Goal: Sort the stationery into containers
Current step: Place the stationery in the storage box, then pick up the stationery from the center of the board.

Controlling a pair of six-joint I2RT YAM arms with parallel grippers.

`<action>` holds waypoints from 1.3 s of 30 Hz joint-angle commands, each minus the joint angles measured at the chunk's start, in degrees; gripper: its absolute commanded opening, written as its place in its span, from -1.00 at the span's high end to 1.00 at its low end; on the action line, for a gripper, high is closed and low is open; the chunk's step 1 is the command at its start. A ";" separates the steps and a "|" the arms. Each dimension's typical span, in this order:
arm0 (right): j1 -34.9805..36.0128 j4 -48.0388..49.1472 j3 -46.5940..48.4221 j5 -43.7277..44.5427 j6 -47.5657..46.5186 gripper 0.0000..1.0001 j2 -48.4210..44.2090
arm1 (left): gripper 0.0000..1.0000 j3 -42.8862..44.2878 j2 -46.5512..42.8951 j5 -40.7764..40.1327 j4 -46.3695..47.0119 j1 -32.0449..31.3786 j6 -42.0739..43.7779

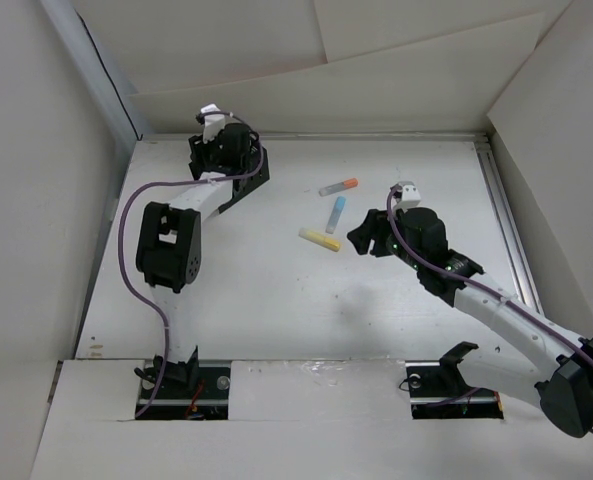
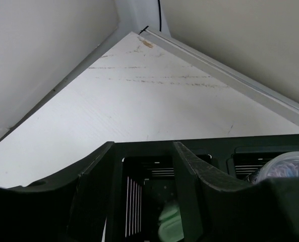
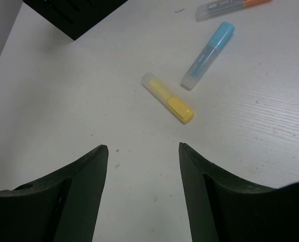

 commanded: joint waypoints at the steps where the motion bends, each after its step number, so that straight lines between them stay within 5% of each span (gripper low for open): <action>1: -0.43 3.07 -0.01 -0.75 0.14 -0.28 0.21 | 0.09 -0.90 -8.08 0.13 1.39 -0.34 -1.54; 4: -0.43 3.07 -0.01 -1.28 0.14 -0.17 0.84 | 0.09 -0.90 -10.63 1.71 0.69 -0.87 -3.29; 8: -0.43 3.07 0.61 -1.89 0.14 0.76 3.20 | 0.17 -1.51 -16.08 5.23 -0.81 -2.79 -6.63; 11: -0.43 3.07 0.61 -1.37 0.14 0.91 4.34 | 0.36 -4.14 -21.35 8.48 -1.43 -6.13 -8.65; 18: -0.43 3.07 1.14 0.92 0.14 0.72 7.07 | 0.59 -14.86 -26.20 25.43 -5.47 -16.06 -21.91; 24: -0.43 3.07 2.54 -0.13 0.14 0.03 12.78 | 0.59 -24.36 -24.36 44.15 -3.90 -17.47 -31.32; 34: -2.10 3.60 7.37 -3.30 0.14 -0.37 24.47 | 0.39 -32.63 -20.49 48.91 -0.12 -21.43 -35.37; 35: -2.10 3.60 8.51 -3.30 0.14 -0.37 25.52 | 0.37 -32.63 -20.49 48.92 -0.11 -21.43 -35.98; 39: -2.63 3.60 10.53 -3.30 0.76 0.58 30.18 | 0.40 -35.34 -21.71 48.92 3.12 -21.43 -35.99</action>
